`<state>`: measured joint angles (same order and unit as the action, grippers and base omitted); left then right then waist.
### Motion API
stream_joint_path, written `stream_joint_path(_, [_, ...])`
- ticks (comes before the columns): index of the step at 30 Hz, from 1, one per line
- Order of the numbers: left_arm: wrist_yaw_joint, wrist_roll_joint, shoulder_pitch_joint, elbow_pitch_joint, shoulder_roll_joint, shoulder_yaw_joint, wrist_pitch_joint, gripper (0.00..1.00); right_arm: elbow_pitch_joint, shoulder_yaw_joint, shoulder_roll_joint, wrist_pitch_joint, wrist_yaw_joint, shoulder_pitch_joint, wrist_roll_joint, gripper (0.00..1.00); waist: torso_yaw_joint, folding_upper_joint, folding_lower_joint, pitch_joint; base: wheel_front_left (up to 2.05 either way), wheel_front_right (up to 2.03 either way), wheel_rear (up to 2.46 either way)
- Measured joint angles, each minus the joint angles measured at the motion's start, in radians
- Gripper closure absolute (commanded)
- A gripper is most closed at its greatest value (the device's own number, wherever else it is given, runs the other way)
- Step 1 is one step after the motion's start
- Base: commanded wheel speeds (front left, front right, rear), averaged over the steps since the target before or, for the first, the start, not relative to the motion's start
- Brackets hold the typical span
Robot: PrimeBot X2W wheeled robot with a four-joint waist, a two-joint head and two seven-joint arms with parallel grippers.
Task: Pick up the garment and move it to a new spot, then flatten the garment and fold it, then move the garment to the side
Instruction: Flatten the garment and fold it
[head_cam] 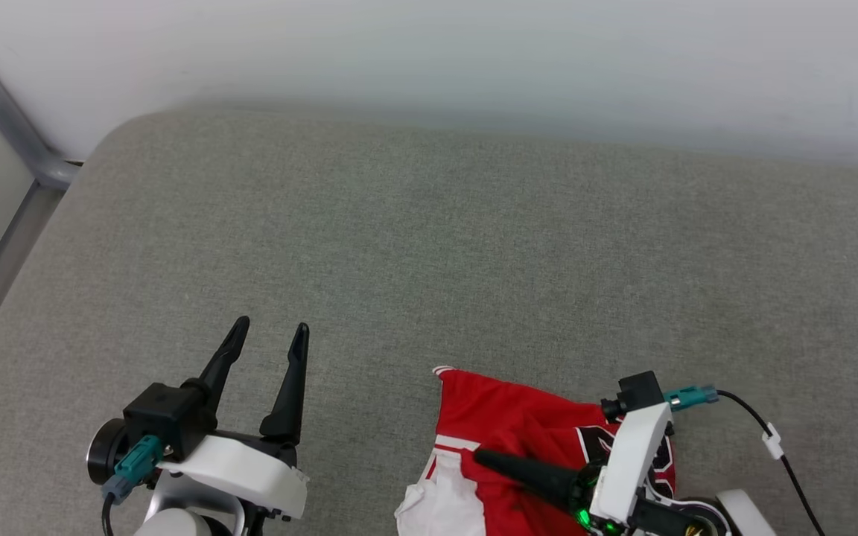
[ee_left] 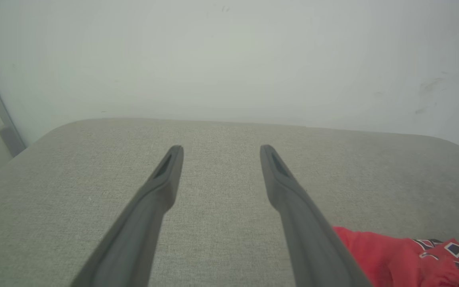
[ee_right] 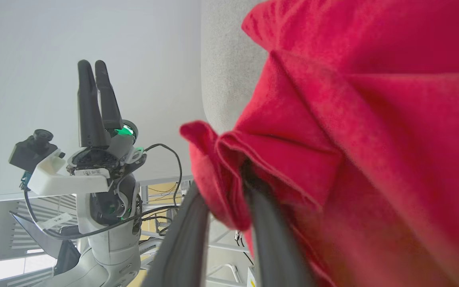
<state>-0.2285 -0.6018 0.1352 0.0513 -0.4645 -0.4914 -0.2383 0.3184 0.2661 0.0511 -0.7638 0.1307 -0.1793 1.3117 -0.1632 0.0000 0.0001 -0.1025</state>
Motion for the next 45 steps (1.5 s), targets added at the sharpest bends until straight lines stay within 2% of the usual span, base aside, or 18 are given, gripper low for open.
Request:
stream_joint_path(4, [0.008,0.001,0.01,-0.016,0.002,-0.006,-0.003,0.0,-0.006,0.037,0.0,0.043,0.0,-0.011,0.02,0.0,-0.001,0.0,0.0,-0.007,0.0,0.0,0.0])
stream_joint_path(10, [0.013,0.002,0.024,-0.03,0.002,-0.011,-0.002,0.0,-0.107,0.082,0.02,0.12,0.0,-0.027,-0.077,0.0,0.015,0.0,0.0,0.003,0.0,0.0,0.0])
stream_joint_path(13, [0.011,0.002,0.024,-0.035,0.002,-0.011,-0.002,0.0,-0.163,0.126,0.077,0.174,0.0,-0.027,-0.2,0.0,0.029,0.0,0.0,0.012,0.0,0.0,0.0])
stream_joint_path(17, [0.003,0.0,0.015,-0.035,0.0,-0.008,-0.002,0.0,-0.213,0.112,0.116,0.277,0.0,-0.018,-0.329,0.0,0.049,0.0,0.0,0.027,0.0,0.0,0.0])
stream_joint_path(22, [-0.011,-0.005,-0.006,-0.035,-0.003,0.0,-0.003,0.0,-0.229,0.002,0.149,0.357,0.0,0.035,-0.502,0.0,0.076,0.0,-0.0001,0.048,0.0,0.0,0.0])
stream_joint_path(26, [-0.026,-0.009,-0.023,-0.033,-0.006,0.012,-0.005,0.0,-0.256,-0.133,0.162,0.394,0.0,0.088,-0.668,0.0,0.098,0.0,-0.0001,0.062,0.0,0.0,0.0])
stream_joint_path(34, [-0.048,-0.002,-0.055,-0.042,-0.005,0.026,-0.013,0.0,-0.374,-0.395,0.102,0.52,0.0,0.197,-0.986,0.0,0.125,0.0,-0.0001,0.089,0.0,0.0,0.0])
stream_joint_path(41, [-0.055,0.018,-0.08,-0.046,0.0,0.051,-0.021,0.0,-0.468,-0.42,0.052,0.658,0.0,0.252,-1.108,0.0,0.137,0.0,-0.0001,0.116,0.0,0.0,0.0])
stream_joint_path(45, [-0.058,0.029,-0.11,-0.045,0.006,0.069,-0.022,0.0,-0.509,-0.402,0.032,0.686,0.0,0.292,-1.133,0.0,0.143,0.0,-0.0001,0.13,0.0,0.0,0.0])
